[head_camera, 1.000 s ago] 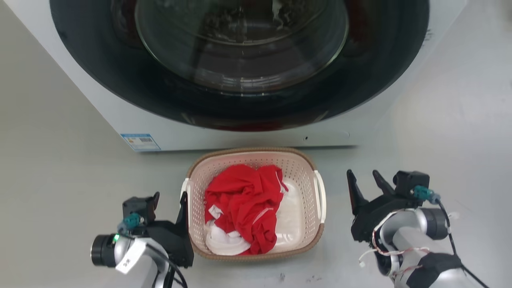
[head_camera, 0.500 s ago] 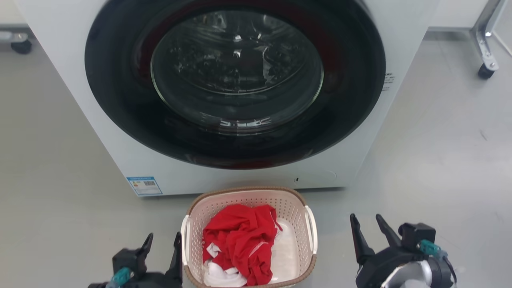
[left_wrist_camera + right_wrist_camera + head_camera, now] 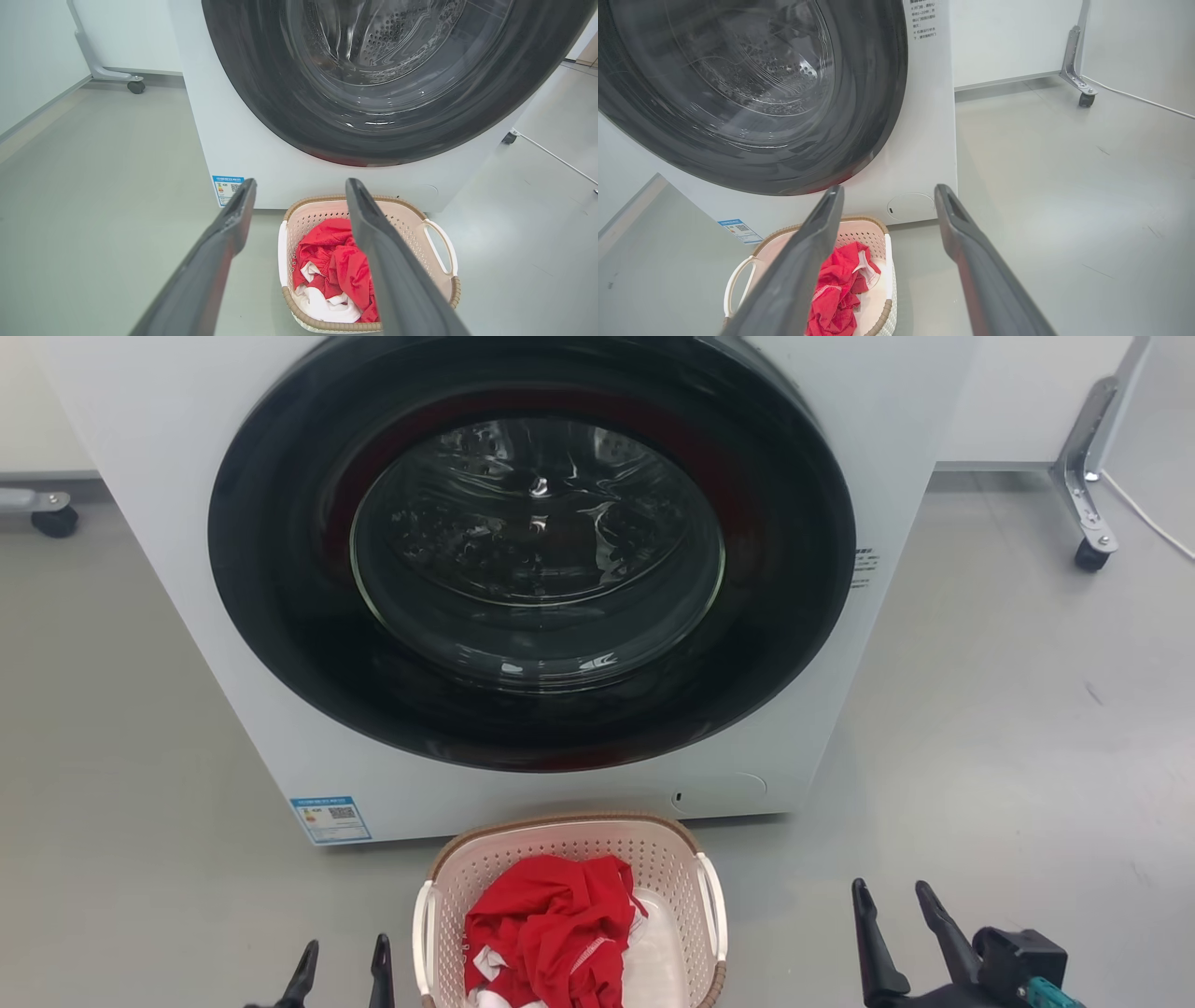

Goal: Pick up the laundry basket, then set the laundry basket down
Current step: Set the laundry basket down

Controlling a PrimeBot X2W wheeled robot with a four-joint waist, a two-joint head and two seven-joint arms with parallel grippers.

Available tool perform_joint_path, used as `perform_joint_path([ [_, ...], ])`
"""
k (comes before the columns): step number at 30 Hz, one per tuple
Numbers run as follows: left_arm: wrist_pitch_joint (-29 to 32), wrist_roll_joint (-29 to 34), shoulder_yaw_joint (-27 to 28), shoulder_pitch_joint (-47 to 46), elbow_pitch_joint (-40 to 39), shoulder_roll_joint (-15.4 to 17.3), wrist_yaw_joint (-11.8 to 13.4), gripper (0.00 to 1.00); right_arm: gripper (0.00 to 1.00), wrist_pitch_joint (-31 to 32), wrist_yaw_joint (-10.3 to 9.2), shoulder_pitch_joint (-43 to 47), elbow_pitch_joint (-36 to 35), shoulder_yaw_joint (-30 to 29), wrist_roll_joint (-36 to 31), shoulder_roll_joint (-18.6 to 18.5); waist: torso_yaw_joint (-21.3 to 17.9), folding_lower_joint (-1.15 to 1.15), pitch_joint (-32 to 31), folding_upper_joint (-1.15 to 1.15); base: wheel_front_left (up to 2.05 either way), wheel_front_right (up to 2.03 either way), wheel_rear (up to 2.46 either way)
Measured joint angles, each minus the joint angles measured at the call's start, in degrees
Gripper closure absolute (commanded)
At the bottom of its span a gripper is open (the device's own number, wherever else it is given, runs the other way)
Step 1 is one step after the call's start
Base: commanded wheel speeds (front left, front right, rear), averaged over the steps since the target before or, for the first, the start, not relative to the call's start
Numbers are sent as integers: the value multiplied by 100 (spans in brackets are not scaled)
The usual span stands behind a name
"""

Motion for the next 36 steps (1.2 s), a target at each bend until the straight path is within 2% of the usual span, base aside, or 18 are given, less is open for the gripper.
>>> perform_joint_path([
  [13,0,665,489,641,-835,-207,0,0,0,-1,0,683,-906,-671,-859,223,-97,1,-157,1,0,0,0],
  [36,0,1084,626,866,-1463,-343,0,0,0,-18,-1,960,-1538,-953,-1413,391,-120,1,-160,1,0,0,0],
])
